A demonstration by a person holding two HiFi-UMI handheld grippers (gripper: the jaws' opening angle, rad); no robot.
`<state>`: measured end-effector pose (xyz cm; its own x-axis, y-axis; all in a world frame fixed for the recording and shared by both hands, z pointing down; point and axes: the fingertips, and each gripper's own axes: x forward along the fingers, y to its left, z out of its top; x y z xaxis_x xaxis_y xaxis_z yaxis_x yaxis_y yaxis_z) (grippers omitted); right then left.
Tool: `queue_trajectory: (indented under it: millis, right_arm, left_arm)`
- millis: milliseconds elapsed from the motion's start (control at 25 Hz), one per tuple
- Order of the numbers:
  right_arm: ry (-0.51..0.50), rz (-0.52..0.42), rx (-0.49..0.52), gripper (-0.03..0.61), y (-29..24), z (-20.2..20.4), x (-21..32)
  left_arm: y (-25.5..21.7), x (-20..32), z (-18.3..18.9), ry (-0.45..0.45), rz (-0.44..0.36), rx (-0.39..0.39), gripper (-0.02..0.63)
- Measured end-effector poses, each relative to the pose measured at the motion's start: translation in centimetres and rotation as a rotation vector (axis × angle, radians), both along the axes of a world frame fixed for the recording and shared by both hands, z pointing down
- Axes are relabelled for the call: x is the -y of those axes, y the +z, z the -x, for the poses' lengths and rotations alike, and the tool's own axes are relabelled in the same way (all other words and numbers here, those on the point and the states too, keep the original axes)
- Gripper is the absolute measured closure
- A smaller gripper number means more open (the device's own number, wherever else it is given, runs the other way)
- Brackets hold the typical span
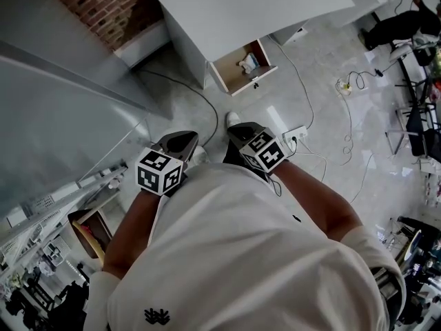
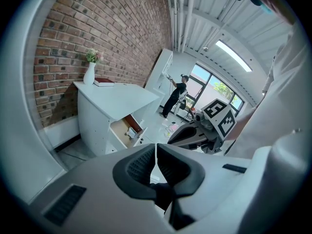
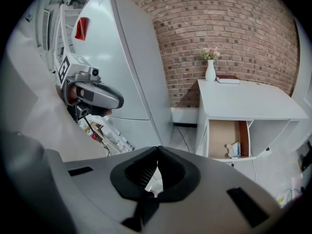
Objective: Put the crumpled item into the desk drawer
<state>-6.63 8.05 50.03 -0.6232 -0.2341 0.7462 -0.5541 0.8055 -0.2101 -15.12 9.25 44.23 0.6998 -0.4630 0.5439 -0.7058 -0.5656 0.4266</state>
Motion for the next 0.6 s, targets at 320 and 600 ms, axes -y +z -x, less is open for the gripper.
queue_trajectory:
  millis: [320,600]
  right_arm:
    - [0.018,0.004,0.017,0.549,-0.4,-0.6,0.5]
    - [0.028,0.002,0.013,0.549,-0.4,-1.4,0.9]
  left_arm:
    - [0.1,0.6,-0.9,0.017,0.004,-0.002,0.583]
    - [0.3,1.0,-1.5,0.025,0.013,0.002,0.583]
